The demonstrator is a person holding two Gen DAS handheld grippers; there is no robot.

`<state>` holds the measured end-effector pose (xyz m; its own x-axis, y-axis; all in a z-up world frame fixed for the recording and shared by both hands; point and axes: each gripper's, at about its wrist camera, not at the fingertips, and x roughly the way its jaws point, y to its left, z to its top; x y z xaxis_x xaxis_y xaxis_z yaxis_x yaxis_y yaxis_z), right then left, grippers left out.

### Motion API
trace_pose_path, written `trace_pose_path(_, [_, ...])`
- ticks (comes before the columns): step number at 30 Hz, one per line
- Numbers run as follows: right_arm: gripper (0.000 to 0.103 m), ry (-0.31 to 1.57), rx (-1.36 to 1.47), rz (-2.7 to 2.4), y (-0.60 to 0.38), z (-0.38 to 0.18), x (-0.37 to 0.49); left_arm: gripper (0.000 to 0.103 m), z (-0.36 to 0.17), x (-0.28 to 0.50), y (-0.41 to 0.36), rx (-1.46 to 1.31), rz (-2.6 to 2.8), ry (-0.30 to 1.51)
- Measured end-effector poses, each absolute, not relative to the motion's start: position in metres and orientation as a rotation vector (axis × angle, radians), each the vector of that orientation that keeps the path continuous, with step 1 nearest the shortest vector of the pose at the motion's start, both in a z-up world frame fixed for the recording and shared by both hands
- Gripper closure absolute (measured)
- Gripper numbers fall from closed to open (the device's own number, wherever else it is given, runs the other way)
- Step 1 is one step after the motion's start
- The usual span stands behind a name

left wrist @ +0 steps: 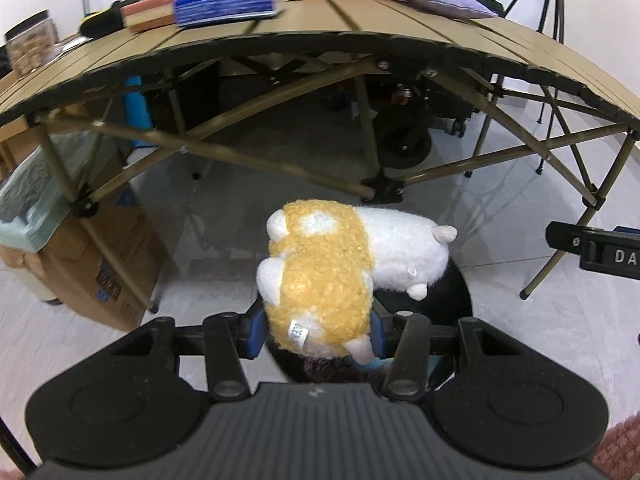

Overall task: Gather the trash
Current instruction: 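Lower the plush toy into the black bin and open the left gripper, then raise both grippers back up to the table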

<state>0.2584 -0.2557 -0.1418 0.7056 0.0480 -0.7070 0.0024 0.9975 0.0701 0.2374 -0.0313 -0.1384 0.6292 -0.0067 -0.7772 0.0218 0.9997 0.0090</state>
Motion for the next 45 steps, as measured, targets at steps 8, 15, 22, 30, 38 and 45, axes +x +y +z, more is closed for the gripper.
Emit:
trace_pose_path(8, [0.0, 0.761, 0.09, -0.067, -0.281, -0.14, 0.265, 0.054, -0.153, 0.265, -0.051, 0.05, -0.067, 0.909])
trace_pose_path(15, [0.0, 0.775, 0.083, -0.068, -0.279, -0.146, 0.267, 0.054, -0.168, 0.274, -0.048, 0.052, -0.044, 0.926])
trace_pose_path(22, [0.0, 0.797, 0.051, -0.033, -0.268, -0.151, 0.267, 0.054, -0.178, 0.274, -0.045, 0.057, -0.028, 0.948])
trace_pose_path(30, [0.0, 0.797, 0.055, -0.03, -0.268, -0.151, 0.266, 0.008, -0.17, 0.273, -0.046, 0.043, -0.049, 0.914])
trace_pose_path(38, [0.0, 0.805, 0.055, -0.032, -0.268, -0.153, 0.267, 0.0, -0.167, 0.273, -0.049, 0.064, -0.03, 0.917])
trace_pose_path(45, [0.0, 0.812, 0.051, -0.025, -0.266, -0.155, 0.267, 0.0, -0.168, 0.274, -0.048, 0.056, -0.02, 0.929])
